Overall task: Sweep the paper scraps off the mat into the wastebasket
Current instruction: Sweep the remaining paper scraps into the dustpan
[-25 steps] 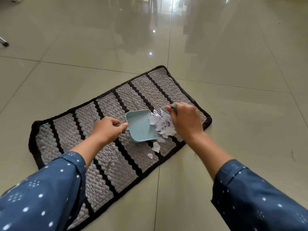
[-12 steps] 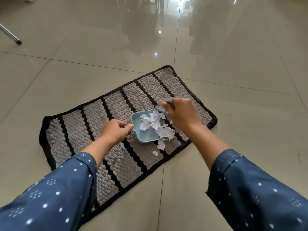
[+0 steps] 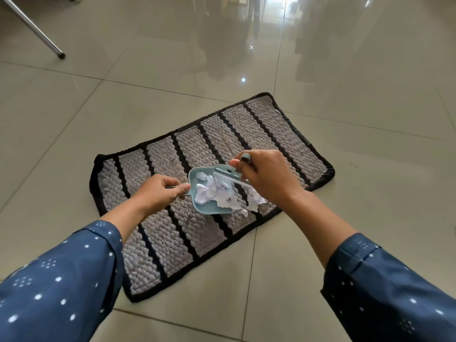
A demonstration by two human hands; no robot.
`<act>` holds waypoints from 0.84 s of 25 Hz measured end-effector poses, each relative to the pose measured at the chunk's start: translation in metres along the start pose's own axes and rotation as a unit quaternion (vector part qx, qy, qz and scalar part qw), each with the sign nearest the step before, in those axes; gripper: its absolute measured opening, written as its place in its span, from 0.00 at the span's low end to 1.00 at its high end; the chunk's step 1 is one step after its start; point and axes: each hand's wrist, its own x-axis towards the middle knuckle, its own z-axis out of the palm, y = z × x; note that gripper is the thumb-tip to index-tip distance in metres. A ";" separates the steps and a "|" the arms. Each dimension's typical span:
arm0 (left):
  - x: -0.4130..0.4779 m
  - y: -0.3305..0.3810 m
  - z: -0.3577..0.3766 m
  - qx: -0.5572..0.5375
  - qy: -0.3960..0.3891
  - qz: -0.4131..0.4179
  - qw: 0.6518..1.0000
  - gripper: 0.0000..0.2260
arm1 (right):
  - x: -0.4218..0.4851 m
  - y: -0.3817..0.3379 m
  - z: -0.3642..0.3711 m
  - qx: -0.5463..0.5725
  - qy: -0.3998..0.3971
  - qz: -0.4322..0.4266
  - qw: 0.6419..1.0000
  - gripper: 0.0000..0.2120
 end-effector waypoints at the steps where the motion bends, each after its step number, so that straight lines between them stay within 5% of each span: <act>1: -0.005 -0.005 0.000 0.010 -0.010 -0.005 1.000 0.12 | -0.003 0.002 -0.001 -0.012 0.009 0.011 1.000 0.17; 5: -0.017 -0.011 0.017 0.020 -0.015 -0.018 1.000 0.13 | -0.015 0.036 -0.023 -0.127 0.120 0.126 0.976 0.16; 7: -0.019 -0.011 0.028 0.017 0.003 -0.022 1.000 0.13 | -0.024 0.041 -0.016 -0.141 0.111 0.156 0.971 0.17; 11: -0.027 -0.008 0.042 0.007 0.033 -0.023 0.999 0.14 | -0.039 0.012 0.013 -0.096 0.069 0.085 0.989 0.17; 16: -0.030 -0.012 0.048 0.008 0.053 -0.017 0.998 0.14 | -0.043 0.042 -0.039 -0.134 0.161 0.188 0.960 0.19; 21: -0.028 -0.012 0.049 0.004 0.054 -0.023 0.998 0.14 | -0.053 0.011 0.007 -0.097 0.114 0.130 0.980 0.18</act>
